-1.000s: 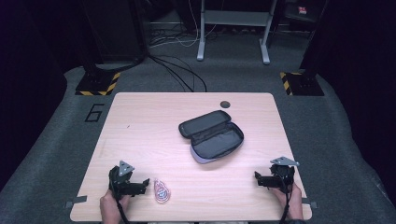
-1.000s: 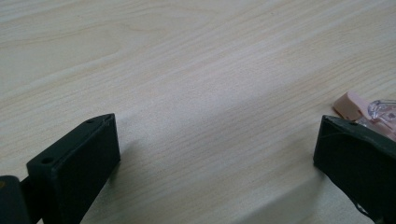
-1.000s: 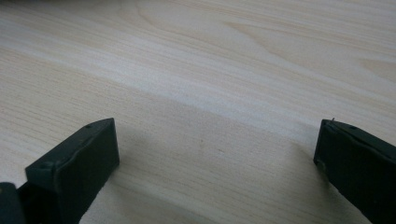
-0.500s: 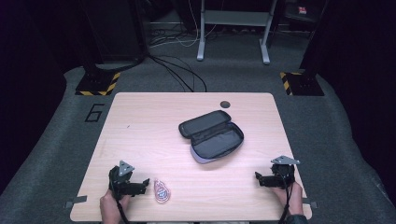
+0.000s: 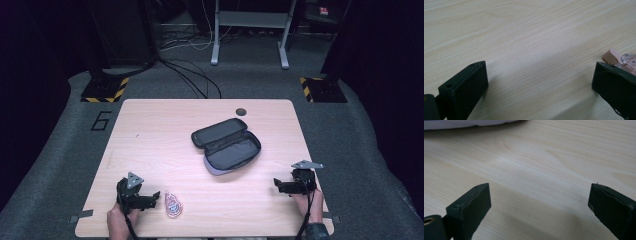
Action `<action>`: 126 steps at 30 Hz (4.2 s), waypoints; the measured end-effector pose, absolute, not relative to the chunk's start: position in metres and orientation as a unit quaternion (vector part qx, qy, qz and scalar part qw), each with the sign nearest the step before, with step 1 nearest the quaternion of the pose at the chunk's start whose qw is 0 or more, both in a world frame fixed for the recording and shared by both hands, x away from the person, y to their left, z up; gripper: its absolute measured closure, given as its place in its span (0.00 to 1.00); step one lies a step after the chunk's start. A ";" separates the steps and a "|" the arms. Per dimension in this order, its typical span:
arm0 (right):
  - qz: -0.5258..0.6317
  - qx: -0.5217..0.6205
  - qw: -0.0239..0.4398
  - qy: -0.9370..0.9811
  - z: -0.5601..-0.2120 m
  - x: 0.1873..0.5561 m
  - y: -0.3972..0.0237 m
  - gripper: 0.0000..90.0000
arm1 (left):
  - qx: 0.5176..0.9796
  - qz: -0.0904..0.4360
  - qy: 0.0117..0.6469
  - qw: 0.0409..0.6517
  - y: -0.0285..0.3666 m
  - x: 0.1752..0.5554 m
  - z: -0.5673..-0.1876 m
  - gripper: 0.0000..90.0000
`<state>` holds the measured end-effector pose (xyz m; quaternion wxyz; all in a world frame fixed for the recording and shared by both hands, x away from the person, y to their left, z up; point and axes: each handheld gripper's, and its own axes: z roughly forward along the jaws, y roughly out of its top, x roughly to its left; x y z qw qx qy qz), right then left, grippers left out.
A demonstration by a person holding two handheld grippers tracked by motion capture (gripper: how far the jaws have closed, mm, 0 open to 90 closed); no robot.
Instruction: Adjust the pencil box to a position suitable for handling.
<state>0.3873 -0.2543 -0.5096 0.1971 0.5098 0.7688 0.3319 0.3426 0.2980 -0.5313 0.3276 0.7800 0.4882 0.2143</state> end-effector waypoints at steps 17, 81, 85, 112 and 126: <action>0.348 0.497 0.175 0.775 -0.476 0.418 -0.238 0.07 | 0.779 0.217 0.489 0.329 0.298 0.343 -0.532 0.00; 0.317 0.493 0.154 0.796 -0.475 0.527 -0.182 0.96 | 0.779 0.216 0.488 0.328 0.298 0.343 -0.532 0.00; 0.319 0.492 0.150 0.796 -0.476 0.524 -0.180 0.97 | 0.779 0.216 0.488 0.328 0.298 0.343 -0.532 0.00; 0.341 0.502 0.130 0.784 -0.481 0.476 -0.171 0.98 | 0.779 0.217 0.488 0.329 0.298 0.343 -0.532 0.00; 0.352 0.487 0.123 0.790 -0.483 0.450 -0.151 0.98 | 0.779 0.217 0.488 0.329 0.298 0.343 -0.532 0.00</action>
